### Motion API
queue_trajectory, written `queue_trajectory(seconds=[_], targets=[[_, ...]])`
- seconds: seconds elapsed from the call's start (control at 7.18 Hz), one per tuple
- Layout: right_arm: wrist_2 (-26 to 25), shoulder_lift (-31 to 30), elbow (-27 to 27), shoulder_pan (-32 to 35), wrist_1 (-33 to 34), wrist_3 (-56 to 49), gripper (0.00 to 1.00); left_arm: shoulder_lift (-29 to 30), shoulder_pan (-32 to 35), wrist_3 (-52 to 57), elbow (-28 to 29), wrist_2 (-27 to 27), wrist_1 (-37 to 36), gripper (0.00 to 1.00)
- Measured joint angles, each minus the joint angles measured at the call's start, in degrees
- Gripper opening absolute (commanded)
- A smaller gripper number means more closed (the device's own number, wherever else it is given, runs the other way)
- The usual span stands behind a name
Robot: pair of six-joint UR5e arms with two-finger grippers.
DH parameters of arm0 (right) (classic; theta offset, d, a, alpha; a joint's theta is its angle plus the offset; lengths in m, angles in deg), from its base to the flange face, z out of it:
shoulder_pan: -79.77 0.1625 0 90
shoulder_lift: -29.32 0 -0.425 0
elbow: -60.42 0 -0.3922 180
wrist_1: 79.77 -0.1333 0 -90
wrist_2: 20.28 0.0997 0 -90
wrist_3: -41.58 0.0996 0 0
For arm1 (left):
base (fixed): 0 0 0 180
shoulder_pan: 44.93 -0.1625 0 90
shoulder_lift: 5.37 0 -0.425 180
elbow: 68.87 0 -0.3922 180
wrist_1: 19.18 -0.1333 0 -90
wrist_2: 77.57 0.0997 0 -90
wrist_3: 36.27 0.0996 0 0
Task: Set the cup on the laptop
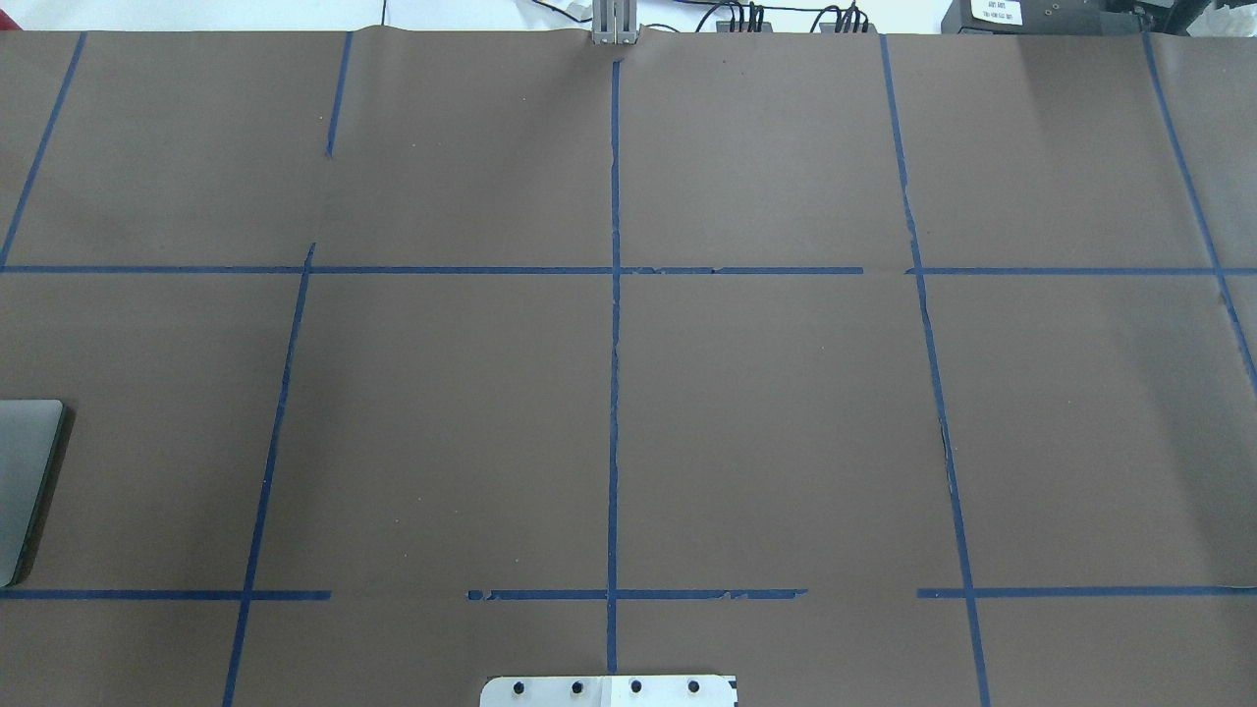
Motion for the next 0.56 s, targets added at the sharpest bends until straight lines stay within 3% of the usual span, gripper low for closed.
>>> queue_trajectory(seconds=[0.56], targets=[[0.0,0.0,0.0,0.0,0.0,0.0,1.0,-3.4,-0.2,-0.2,-1.1,-0.5,-0.2,1.0]])
